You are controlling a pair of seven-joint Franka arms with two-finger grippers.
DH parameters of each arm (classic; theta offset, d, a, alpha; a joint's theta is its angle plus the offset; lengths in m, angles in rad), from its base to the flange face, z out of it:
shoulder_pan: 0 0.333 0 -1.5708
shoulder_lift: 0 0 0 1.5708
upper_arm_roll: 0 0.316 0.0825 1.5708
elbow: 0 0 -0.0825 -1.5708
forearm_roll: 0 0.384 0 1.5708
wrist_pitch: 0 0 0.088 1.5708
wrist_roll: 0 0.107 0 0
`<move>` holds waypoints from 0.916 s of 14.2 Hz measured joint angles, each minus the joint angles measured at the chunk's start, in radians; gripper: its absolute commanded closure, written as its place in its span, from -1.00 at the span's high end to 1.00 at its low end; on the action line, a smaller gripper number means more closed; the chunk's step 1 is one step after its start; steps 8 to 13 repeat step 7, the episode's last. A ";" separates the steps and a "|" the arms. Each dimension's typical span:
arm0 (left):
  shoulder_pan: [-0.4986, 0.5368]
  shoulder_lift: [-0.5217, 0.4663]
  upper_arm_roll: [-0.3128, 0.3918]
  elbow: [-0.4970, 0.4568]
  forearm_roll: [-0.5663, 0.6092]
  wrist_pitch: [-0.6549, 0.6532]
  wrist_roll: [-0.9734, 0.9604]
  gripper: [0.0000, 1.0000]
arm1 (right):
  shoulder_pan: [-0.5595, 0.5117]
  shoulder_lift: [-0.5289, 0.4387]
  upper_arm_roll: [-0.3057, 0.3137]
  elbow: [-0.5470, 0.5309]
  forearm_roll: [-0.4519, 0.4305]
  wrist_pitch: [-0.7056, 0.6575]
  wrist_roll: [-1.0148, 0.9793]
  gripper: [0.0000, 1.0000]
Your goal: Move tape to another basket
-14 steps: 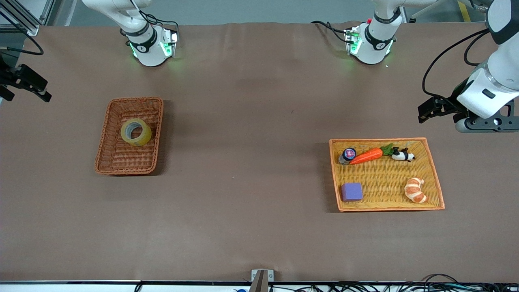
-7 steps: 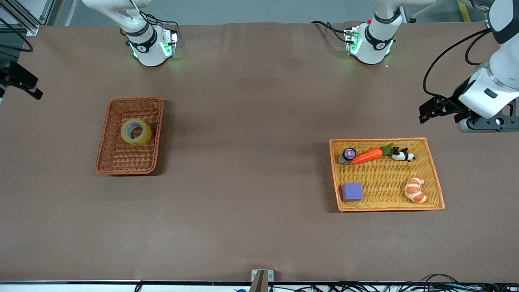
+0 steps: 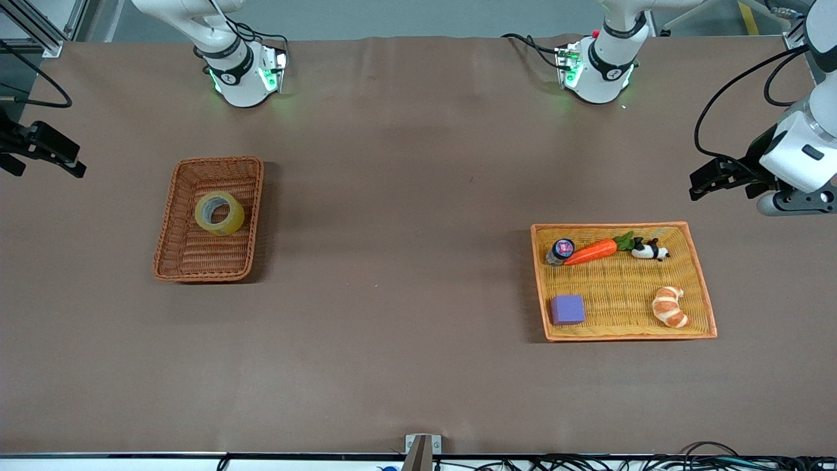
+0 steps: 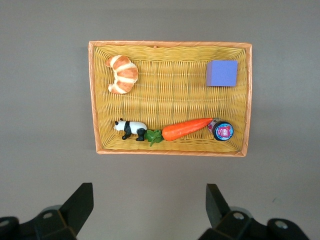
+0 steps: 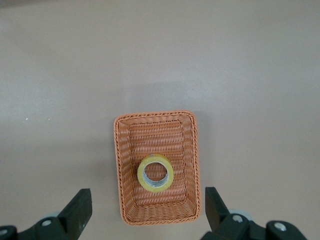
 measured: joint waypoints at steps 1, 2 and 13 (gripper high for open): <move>0.000 0.000 -0.002 0.000 0.000 0.000 0.000 0.98 | 0.002 0.000 0.000 0.000 0.000 0.000 0.000 1.00; -0.001 0.000 -0.004 0.000 0.000 0.000 0.000 0.98 | 0.003 0.000 0.000 0.000 0.000 0.000 0.000 1.00; -0.014 0.000 -0.006 0.008 0.000 0.003 0.000 0.98 | 0.005 0.000 -0.002 0.001 0.000 -0.002 0.001 1.00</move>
